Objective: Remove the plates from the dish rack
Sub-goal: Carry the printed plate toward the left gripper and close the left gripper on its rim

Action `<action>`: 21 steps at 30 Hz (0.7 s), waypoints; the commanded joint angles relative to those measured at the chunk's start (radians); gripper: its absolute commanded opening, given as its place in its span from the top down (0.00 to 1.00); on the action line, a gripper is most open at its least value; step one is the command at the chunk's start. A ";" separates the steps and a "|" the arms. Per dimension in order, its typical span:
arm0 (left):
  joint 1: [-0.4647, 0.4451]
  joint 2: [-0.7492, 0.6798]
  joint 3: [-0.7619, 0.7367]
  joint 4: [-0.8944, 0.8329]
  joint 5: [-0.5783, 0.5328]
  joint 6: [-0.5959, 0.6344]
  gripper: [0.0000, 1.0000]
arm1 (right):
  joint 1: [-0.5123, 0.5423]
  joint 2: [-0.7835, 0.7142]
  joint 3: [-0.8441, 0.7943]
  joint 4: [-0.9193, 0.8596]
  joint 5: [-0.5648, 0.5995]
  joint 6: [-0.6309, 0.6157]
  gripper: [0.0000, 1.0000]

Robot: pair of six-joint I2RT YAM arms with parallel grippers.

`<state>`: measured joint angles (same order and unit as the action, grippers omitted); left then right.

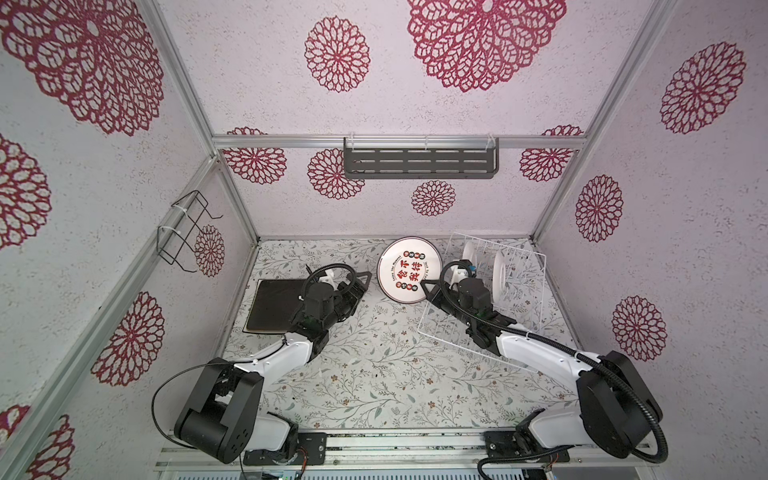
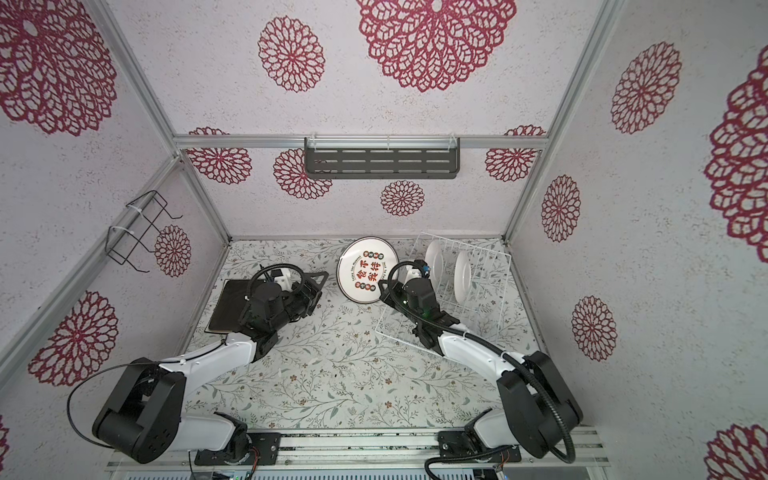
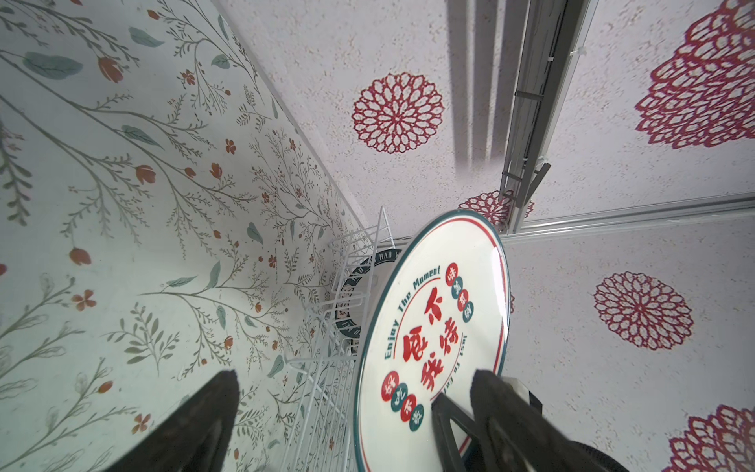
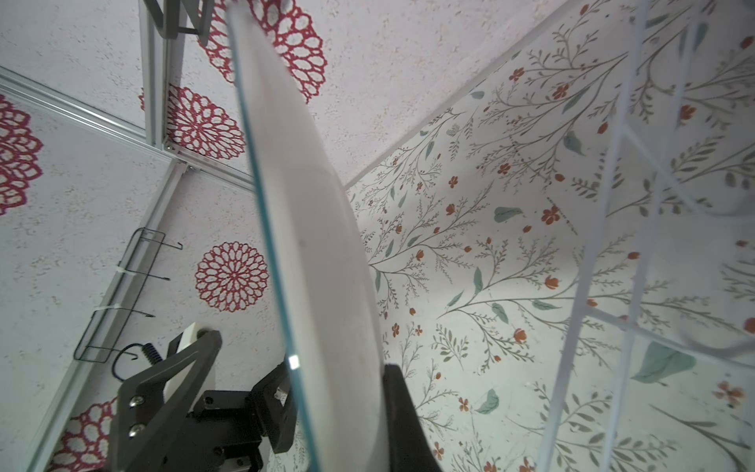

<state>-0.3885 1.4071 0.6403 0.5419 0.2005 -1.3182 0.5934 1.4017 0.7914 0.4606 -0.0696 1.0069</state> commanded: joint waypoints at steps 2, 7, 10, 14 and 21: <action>-0.008 0.023 0.005 0.072 0.031 -0.013 0.15 | -0.004 0.005 0.036 0.172 -0.089 0.063 1.00; -0.009 0.040 0.007 0.094 0.046 -0.015 0.24 | -0.004 0.029 0.045 0.184 -0.126 0.083 1.00; -0.008 0.046 0.008 0.105 0.056 -0.019 0.29 | -0.004 0.043 0.050 0.196 -0.155 0.093 1.00; -0.008 0.051 0.019 0.094 0.067 -0.018 0.36 | -0.004 0.062 0.068 0.197 -0.203 0.093 1.00; -0.008 0.059 0.018 0.097 0.064 -0.018 0.55 | -0.004 0.080 0.091 0.182 -0.243 0.093 1.00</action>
<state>-0.3885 1.4597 0.6403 0.6083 0.2565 -1.3392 0.5934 1.4933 0.8318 0.5488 -0.2699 1.0855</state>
